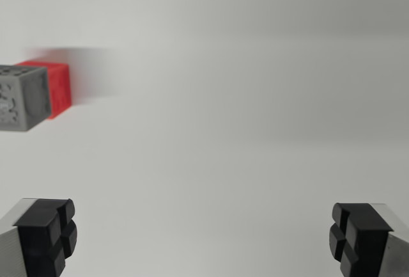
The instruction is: Destack cube
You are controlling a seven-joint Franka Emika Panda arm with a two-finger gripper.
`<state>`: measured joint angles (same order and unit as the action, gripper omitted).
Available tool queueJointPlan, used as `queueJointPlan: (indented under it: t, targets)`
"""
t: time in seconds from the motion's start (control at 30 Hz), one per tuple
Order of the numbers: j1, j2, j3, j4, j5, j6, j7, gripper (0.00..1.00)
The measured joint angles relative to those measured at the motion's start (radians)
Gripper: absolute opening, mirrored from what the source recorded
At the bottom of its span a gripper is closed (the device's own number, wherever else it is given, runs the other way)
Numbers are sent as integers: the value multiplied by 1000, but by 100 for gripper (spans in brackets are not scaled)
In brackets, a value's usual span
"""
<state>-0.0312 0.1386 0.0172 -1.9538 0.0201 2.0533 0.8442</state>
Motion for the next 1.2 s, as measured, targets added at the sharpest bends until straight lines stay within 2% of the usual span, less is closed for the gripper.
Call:
queueJointPlan:
  t: [0.53,1.2]
  targets:
    - [25,10,7,-28,0,41,32,100]
    - [84,46,22,-74,-4,131,108,100]
